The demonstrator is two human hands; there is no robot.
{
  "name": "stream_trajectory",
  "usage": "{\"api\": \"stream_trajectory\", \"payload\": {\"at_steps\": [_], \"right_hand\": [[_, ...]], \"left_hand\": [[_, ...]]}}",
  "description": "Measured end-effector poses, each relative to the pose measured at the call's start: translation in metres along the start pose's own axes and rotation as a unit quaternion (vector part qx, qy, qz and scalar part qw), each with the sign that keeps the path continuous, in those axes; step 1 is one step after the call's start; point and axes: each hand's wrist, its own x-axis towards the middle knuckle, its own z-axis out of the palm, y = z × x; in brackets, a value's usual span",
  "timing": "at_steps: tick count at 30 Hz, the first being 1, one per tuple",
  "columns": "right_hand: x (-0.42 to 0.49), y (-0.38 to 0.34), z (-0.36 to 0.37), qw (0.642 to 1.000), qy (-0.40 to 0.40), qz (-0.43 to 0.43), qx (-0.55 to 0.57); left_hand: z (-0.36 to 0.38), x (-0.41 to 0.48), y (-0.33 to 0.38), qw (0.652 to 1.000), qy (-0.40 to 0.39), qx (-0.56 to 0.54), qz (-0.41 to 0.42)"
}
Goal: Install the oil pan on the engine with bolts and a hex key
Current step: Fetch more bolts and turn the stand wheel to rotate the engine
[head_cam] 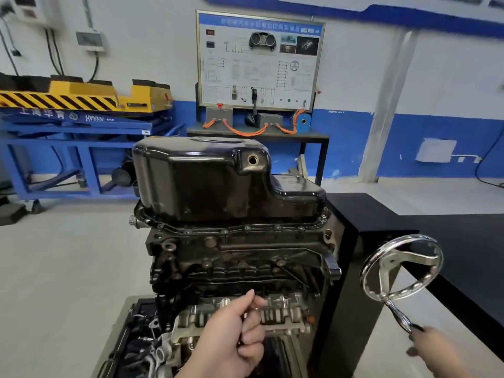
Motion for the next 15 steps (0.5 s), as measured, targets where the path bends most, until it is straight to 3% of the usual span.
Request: {"api": "stream_trajectory", "payload": {"at_steps": [9, 15], "right_hand": [[0.008, 0.004, 0.001, 0.985, -0.007, 0.063, 0.162], [0.056, 0.020, -0.045, 0.966, 0.147, 0.004, 0.213]], "left_hand": [[-0.010, 0.001, 0.001, 0.999, 0.023, -0.032, 0.022], [-0.008, 0.009, -0.001, 0.999, 0.027, -0.023, 0.028]]}}
